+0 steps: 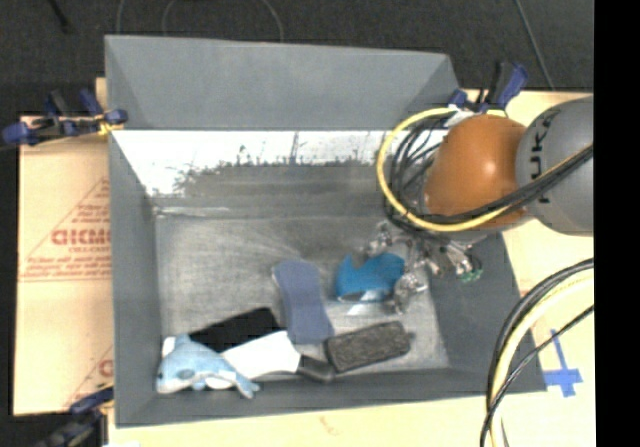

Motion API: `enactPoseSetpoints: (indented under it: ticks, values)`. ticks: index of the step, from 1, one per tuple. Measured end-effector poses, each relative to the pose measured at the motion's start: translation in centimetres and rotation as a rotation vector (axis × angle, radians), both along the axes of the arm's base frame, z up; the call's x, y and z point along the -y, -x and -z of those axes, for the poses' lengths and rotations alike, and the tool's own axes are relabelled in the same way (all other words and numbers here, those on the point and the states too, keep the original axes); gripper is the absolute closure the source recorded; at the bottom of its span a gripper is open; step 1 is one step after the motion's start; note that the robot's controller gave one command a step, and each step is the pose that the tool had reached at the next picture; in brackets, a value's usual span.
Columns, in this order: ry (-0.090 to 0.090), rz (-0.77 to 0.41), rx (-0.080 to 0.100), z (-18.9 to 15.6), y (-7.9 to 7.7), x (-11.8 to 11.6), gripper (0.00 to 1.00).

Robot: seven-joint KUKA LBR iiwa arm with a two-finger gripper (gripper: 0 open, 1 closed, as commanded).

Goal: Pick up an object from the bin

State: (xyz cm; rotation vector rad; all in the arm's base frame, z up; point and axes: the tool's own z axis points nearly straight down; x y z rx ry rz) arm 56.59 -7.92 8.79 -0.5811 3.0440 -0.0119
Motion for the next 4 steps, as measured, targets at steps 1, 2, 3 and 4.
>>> enactPoseSetpoints:
  ticks: [1,2,3,4]
  values:
    - [0.000,-0.019,-0.044,-2.6,0.8,0.1,1.00]
    - [0.003,-0.033,-0.034,-4.5,-1.3,-0.8,1.00]
    - [-0.001,-0.034,-0.057,-7.1,0.1,-0.5,1.00]
    - [0.001,-0.050,-0.050,-12.9,3.9,-1.4,1.00]
